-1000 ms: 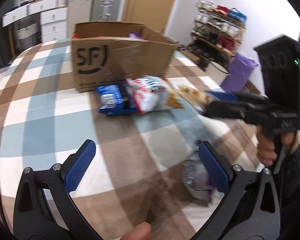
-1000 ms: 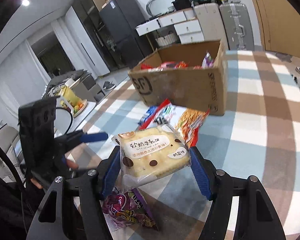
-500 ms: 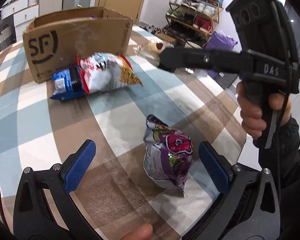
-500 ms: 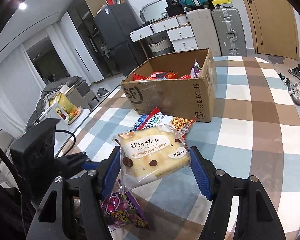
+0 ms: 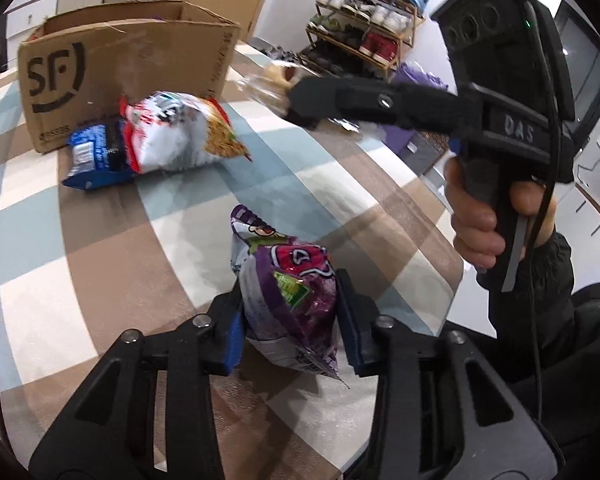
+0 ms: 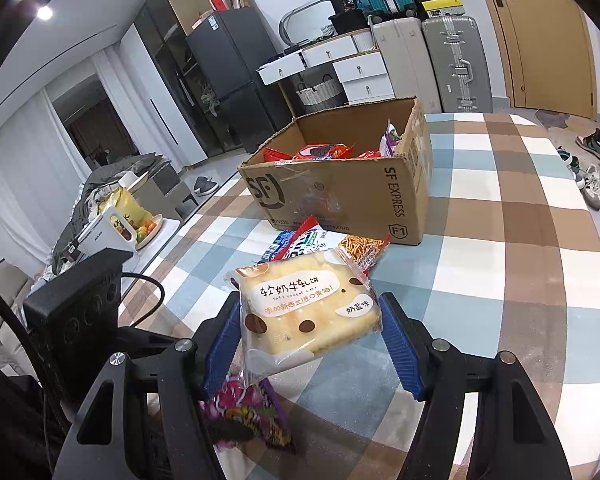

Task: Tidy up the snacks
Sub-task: 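Grasp the purple candy bag with left tool while right tool grasps cream bread bag, then lift the candy bag and bread bag up over the box, then lower both bags into the box and open both tools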

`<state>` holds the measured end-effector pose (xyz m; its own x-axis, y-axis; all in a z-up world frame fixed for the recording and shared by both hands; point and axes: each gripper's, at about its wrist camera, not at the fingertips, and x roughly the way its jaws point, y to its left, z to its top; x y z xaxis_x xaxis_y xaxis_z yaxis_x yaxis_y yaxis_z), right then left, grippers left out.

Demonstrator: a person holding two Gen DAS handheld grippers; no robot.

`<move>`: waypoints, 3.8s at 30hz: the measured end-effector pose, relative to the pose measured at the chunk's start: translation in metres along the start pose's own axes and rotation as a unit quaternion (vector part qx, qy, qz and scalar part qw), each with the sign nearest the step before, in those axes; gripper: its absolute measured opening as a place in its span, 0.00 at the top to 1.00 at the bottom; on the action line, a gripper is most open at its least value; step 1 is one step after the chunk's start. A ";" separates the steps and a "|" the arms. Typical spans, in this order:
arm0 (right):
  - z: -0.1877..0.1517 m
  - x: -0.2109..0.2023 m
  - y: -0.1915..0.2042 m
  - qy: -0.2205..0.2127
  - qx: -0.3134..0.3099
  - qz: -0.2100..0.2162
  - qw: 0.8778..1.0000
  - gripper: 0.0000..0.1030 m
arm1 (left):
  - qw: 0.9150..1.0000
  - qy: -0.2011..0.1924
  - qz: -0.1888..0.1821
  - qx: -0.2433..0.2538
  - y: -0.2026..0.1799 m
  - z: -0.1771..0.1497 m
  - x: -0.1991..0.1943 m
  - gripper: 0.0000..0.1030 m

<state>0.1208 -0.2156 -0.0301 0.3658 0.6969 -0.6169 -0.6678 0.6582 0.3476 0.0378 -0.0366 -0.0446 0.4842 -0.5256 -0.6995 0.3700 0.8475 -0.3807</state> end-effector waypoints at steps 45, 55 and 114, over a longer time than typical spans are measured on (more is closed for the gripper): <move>0.079 -0.001 0.004 -0.091 0.005 -0.037 0.995 0.34 | 0.961 -0.196 0.187 -0.044 0.083 0.141 -0.112 0.67; 0.105 0.009 -0.002 -0.100 -0.003 -0.059 0.993 0.34 | 0.952 -0.218 0.213 -0.039 0.103 0.181 -0.103 0.67; 0.159 0.098 -0.035 -0.077 -0.041 -0.142 0.986 0.08 | 0.960 -0.187 0.203 -0.056 0.186 0.224 -0.004 0.21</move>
<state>0.2827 -0.1249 0.0096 0.6351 0.5271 -0.5646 -0.5721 0.8121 0.1147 0.2821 0.1062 0.0223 0.8284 -0.1237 -0.5462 0.0141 0.9796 -0.2006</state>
